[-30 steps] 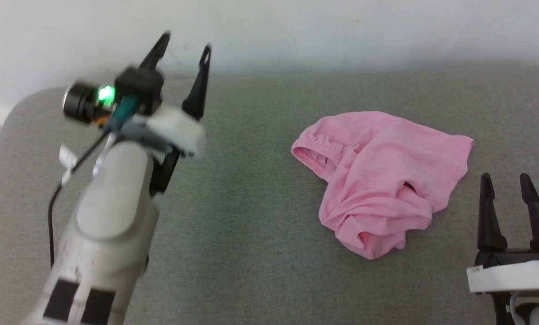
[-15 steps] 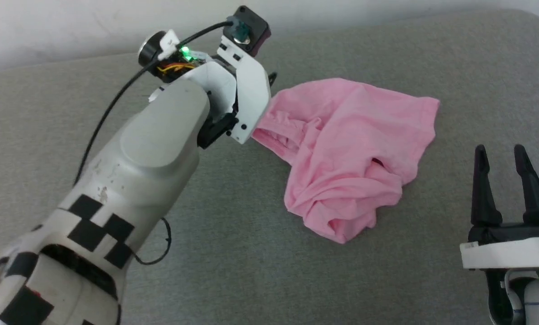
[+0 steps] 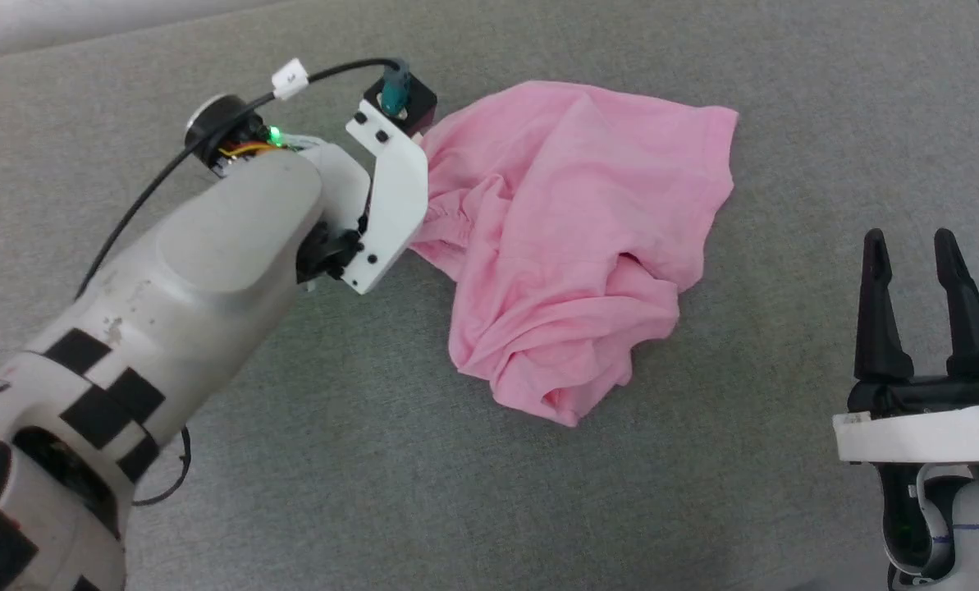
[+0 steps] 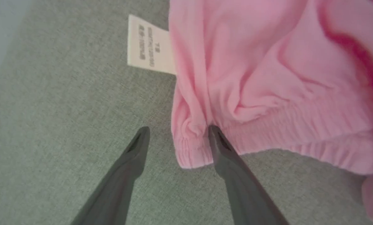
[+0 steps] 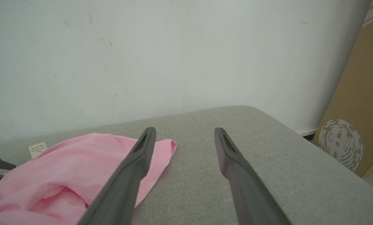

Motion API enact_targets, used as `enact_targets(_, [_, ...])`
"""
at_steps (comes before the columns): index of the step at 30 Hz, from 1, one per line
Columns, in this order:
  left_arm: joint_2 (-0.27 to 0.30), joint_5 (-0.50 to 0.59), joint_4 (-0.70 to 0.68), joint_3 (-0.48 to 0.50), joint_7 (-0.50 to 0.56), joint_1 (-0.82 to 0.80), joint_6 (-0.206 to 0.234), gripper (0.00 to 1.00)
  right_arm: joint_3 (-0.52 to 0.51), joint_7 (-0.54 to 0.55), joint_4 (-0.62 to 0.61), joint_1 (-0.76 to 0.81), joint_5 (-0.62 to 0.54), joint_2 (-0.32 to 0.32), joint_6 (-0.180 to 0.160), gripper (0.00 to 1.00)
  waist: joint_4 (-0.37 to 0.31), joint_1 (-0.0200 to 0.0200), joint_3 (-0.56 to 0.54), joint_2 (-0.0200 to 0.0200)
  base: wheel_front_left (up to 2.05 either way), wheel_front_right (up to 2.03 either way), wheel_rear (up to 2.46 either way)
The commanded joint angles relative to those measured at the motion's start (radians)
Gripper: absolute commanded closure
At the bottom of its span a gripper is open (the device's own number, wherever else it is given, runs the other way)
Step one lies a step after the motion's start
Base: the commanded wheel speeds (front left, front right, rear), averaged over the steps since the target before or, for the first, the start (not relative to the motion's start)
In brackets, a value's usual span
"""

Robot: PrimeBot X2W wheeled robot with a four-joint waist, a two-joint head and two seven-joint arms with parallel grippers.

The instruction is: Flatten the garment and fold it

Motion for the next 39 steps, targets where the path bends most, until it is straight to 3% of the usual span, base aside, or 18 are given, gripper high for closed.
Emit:
enact_targets(1, [0.025, -0.015, -0.012, -0.029, 0.045, 0.010, -0.001, 0.00, 0.000, -0.005, -0.001, -0.018, 0.006, 0.002, -0.002, 0.00, -0.035, -0.0002, 0.039, 0.0001, 0.00, 0.00, 0.00])
enact_targets(3, [0.043, -0.020, -0.044, -0.041, 0.079, 0.016, -0.001, 0.00, -0.005, -0.005, -0.001, -0.020, 0.002, 0.002, -0.002, 0.00, -0.029, -0.0002, 0.039, 0.0001, 0.00, 0.00, 0.00])
enact_targets(4, [0.050, -0.023, -0.061, -0.044, 0.086, 0.019, -0.001, 0.54, -0.007, -0.005, -0.002, -0.021, -0.004, 0.002, -0.002, 0.00, -0.023, -0.0002, 0.037, 0.0001, 0.00, 0.00, 0.00])
enact_targets(5, [0.055, -0.033, -0.075, -0.045, 0.084, 0.020, -0.001, 1.00, -0.008, -0.005, -0.002, -0.023, -0.011, 0.002, -0.002, 0.00, -0.016, -0.0002, 0.035, 0.0001, 0.00, 0.00, 0.00])
enact_targets(12, [0.085, -0.084, -0.127, -0.048, -0.055, -0.027, -0.001, 1.00, -0.042, -0.005, -0.040, -0.084, -0.122, 0.002, -0.002, 0.00, 0.052, -0.0002, -0.007, 0.0001, 0.00, 0.00, 0.00])
enact_targets(17, [0.115, -0.094, -0.168, -0.048, -0.092, -0.033, -0.001, 1.00, -0.062, -0.005, -0.057, -0.209, -0.232, -0.011, -0.002, 0.00, 0.097, -0.0002, -0.028, 0.0001, 0.00, 0.00, 0.00])
enact_targets(20, [0.125, -0.086, -0.201, -0.048, -0.097, -0.023, -0.001, 1.00, -0.017, -0.005, 0.011, -0.294, -0.241, -0.100, -0.002, 0.00, 0.124, -0.0002, -0.032, 0.0001, 0.00, 0.00, 0.00])
enact_targets(24, [0.122, -0.075, -0.231, -0.048, -0.111, -0.012, -0.001, 1.00, 0.128, 0.022, 0.234, -0.416, -0.196, -0.260, -0.002, 0.00, 0.153, -0.0002, -0.031, 0.0001, 0.00, 0.00, 0.00])
enact_targets(30, [0.103, -0.048, -0.266, -0.048, -0.128, -0.016, -0.001, 1.00, 0.479, 0.426, 0.419, -0.639, 0.124, -0.459, -0.002, 0.00, 0.190, -0.0002, -0.009, 0.0001, 0.00, 0.00, 0.00])
enact_targets(31, [0.103, -0.048, -0.266, -0.048, -0.128, -0.016, -0.001, 1.00, 0.479, 0.426, 0.419, -0.639, 0.124, -0.459, -0.002, 0.00, 0.190, -0.0002, -0.009, 0.0001, 0.00, 0.00, 0.00])
enact_targets(35, [0.092, -0.029, -0.284, -0.048, -0.138, -0.035, -0.001, 1.00, 0.664, 0.716, 0.466, -0.765, 0.339, -0.561, -0.002, 0.00, 0.215, -0.0002, 0.019, 0.0001, 0.00, 0.00, 0.00])
enact_targets(39, [0.073, -0.012, -0.302, -0.048, -0.148, -0.060, -0.001, 1.00, 0.748, 0.888, 0.509, -0.879, 0.450, -0.621, -0.002, 0.00, 0.246, -0.0002, 0.055, 0.0001, 0.00, 0.00, 0.00])
